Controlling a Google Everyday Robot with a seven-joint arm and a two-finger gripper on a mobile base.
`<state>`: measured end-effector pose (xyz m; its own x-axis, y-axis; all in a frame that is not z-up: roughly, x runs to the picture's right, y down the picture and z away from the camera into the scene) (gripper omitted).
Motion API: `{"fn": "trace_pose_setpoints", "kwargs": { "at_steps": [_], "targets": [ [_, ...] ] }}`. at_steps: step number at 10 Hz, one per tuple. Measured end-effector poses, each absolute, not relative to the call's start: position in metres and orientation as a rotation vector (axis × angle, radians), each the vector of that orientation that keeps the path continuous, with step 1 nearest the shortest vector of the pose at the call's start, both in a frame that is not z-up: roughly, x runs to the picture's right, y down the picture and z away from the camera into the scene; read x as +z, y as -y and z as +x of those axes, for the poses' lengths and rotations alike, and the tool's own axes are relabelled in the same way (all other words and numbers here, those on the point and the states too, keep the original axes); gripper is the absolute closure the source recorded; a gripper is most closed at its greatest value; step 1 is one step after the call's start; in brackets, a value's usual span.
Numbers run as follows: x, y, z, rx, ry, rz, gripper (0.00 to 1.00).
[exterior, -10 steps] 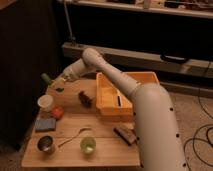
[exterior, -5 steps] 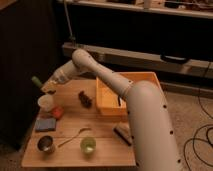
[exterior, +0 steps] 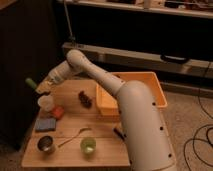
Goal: Place pepper in paper cup
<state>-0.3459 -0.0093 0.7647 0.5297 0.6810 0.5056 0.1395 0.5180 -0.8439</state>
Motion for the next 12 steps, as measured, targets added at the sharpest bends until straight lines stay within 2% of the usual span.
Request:
{"fn": "trace_pose_setpoints", "kwargs": {
  "at_steps": [7, 9, 11, 12],
  "targets": [
    [0.790, -0.015, -0.357, 0.401, 0.967, -1.032, 0.99],
    [0.791, -0.019, -0.360, 0.398, 0.965, -1.035, 0.87],
    [0.792, -0.022, -0.362, 0.396, 0.963, -1.042, 0.65],
    [0.793, -0.024, -0.362, 0.395, 0.962, -1.047, 0.57]
  ]
}}
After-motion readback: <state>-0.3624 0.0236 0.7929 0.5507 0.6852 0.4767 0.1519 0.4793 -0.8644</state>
